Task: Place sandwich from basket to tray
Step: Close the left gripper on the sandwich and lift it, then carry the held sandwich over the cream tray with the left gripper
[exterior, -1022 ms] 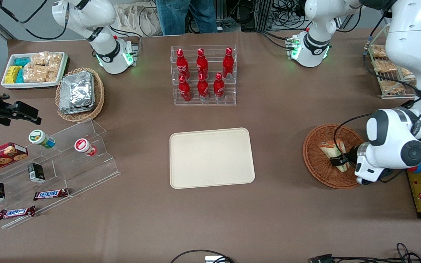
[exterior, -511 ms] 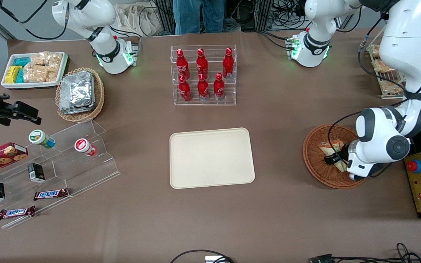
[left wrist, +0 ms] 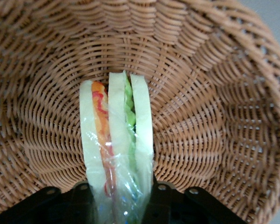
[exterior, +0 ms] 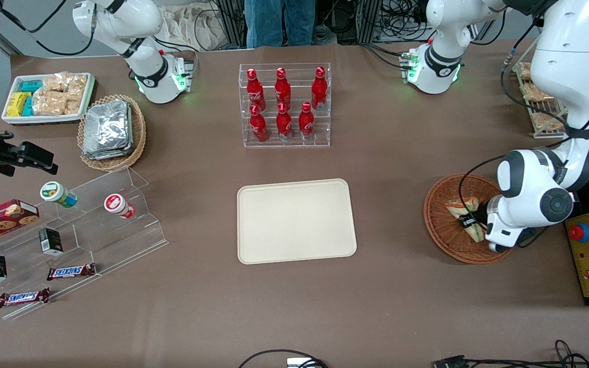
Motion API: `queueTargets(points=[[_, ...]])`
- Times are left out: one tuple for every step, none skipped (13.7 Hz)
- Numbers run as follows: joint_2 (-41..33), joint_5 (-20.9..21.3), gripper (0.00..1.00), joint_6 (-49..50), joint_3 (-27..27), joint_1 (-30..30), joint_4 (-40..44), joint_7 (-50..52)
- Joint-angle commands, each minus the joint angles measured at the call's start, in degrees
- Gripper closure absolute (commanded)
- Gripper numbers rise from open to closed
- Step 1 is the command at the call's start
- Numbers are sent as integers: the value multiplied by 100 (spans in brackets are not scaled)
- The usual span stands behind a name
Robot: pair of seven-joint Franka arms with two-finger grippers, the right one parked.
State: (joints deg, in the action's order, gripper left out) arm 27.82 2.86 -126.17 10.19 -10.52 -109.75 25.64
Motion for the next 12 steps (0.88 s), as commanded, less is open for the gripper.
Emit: queueTargets(points=[[-680, 48, 87, 460, 89, 15, 24, 20], [-856, 40, 87, 723, 141, 41, 146, 11], [-953, 40, 83, 1039, 298, 68, 365, 11], [-972, 40, 81, 1381, 456, 77, 672, 11], [-946, 40, 81, 1724, 615, 85, 1023, 11], [-902, 40, 82, 2023, 782, 112, 1348, 11], [-858, 31, 82, 2200, 922, 164, 1569, 11], [-805, 22, 82, 2219, 1037, 243, 1736, 2], [-683, -22, 81, 2193, 1160, 418, 1947, 106], [-543, 21, 81, 2219, 1205, 689, 2158, 142], [-428, 48, 81, 2219, 1205, 996, 2256, 238], [-270, 22, 81, 2176, 1205, 1200, 2283, 352]])
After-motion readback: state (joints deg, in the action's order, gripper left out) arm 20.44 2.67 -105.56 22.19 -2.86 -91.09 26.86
